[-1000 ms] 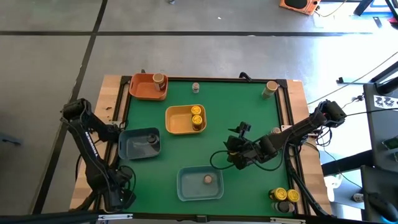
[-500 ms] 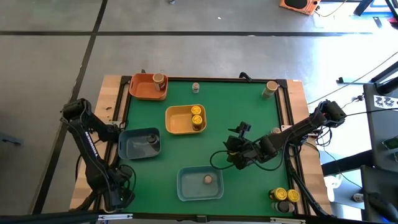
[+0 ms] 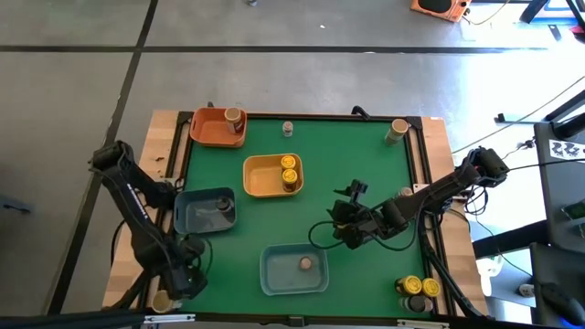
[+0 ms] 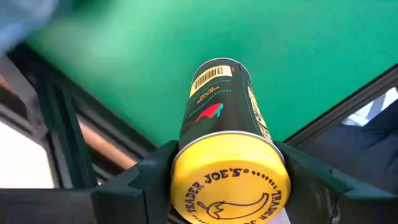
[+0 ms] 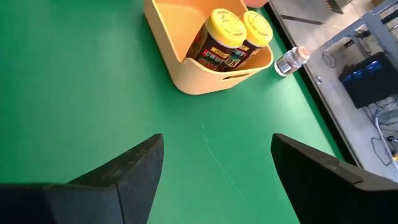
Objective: Sort spices by type
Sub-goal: Put the yellow seasoning bottle into the yellow bin
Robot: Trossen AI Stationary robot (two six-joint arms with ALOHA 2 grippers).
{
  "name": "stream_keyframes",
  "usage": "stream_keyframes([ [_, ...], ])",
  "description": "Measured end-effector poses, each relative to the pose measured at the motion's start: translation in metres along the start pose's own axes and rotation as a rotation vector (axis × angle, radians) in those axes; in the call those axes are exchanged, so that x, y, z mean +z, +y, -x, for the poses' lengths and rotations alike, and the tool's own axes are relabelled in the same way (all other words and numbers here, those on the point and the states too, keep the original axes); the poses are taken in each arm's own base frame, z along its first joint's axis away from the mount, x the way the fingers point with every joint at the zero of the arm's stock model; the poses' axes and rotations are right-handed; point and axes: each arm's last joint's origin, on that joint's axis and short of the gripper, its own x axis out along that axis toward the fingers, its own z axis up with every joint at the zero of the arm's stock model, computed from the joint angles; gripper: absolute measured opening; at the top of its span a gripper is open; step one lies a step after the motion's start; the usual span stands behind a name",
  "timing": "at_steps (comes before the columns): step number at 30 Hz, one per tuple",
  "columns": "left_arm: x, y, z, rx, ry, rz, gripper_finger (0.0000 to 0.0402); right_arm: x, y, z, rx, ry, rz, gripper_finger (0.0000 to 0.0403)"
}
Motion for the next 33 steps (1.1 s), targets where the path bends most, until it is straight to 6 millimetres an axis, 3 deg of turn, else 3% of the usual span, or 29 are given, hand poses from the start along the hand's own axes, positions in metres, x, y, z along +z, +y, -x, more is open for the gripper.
stream_keyframes([
  [9,0.055,-0.014,0.053,-0.030,-0.147,-0.151,0.0228,0.000,0.000,0.000,0.004,-0.003,0.000,0.0296],
  [18,0.130,-0.009,0.100,-0.049,-0.299,-0.273,0.0229,0.001,0.000,0.000,0.003,-0.003,0.032,0.0296],
  [28,0.212,0.023,0.117,-0.017,-0.403,-0.298,0.0229,0.000,0.000,0.000,-0.008,-0.004,0.200,0.0296],
  [33,0.249,0.038,0.115,0.040,-0.438,-0.316,0.0230,0.000,-0.001,-0.001,-0.018,0.000,0.253,0.0296],
])
